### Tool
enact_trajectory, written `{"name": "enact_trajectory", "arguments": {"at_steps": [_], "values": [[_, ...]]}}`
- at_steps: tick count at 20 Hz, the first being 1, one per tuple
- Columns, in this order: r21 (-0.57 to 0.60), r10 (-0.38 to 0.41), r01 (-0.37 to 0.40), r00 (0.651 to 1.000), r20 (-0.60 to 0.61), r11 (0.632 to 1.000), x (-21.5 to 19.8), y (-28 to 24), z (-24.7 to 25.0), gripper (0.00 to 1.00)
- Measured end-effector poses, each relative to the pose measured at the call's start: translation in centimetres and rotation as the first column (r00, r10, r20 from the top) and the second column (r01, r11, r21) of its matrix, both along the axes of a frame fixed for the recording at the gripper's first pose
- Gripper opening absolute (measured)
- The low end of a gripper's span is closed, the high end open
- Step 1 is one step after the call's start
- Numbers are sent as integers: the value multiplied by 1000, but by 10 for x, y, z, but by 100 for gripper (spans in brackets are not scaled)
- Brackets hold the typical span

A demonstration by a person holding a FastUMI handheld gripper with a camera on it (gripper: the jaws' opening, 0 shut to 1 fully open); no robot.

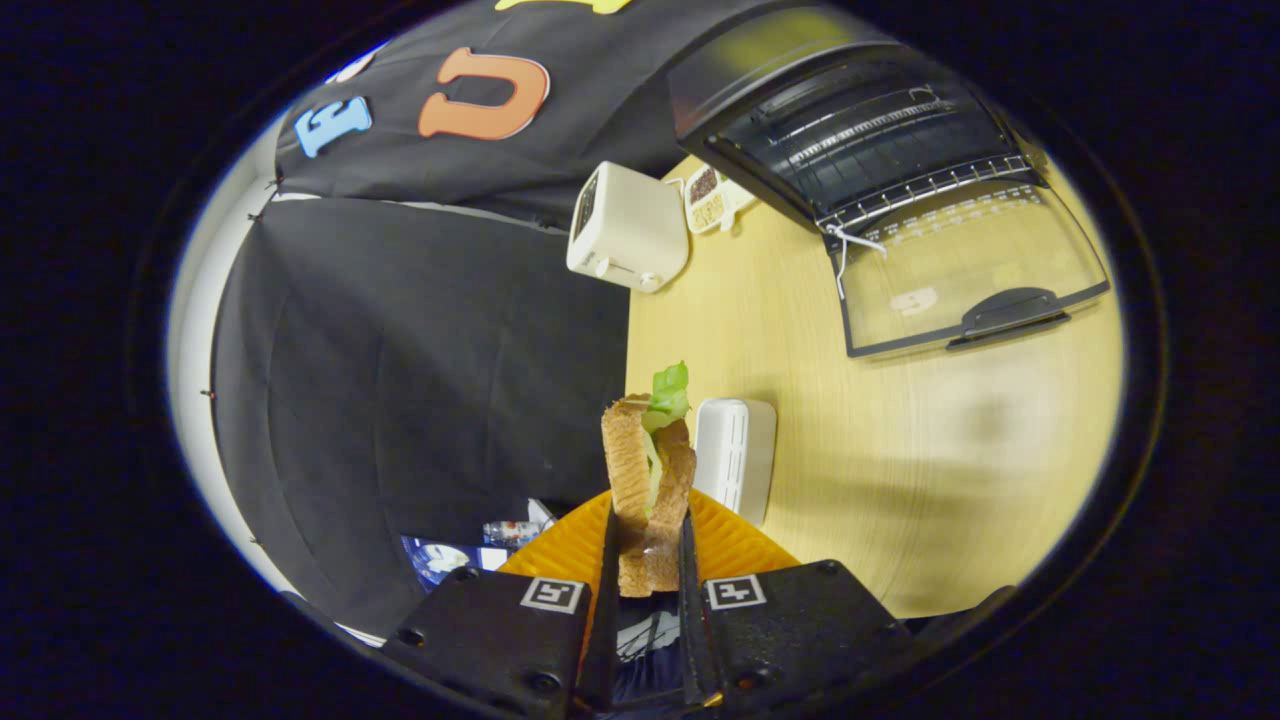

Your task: Open the toaster oven, put the food inside, and close the toaster oven door.

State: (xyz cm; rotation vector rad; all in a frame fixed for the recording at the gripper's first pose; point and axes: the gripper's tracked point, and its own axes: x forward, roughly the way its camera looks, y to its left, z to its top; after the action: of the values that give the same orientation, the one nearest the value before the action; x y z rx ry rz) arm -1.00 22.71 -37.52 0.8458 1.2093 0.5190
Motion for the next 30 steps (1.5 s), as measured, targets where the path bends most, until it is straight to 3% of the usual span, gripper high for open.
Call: {"name": "enact_trajectory", "arguments": {"at_steps": [6, 13, 19, 28, 30], "values": [[21, -138, 137, 987, 81, 990, 25, -70, 35, 31], [7, -367, 368, 924, 103, 930, 47, -176, 30, 31], [111, -594, 585, 802, 71, 803, 94, -231, -4, 31], [312, -755, 707, 654, 54, 635, 186, -223, -38, 31], [318, -791, 737, 606, 78, 596, 202, -221, -46, 31]]}}
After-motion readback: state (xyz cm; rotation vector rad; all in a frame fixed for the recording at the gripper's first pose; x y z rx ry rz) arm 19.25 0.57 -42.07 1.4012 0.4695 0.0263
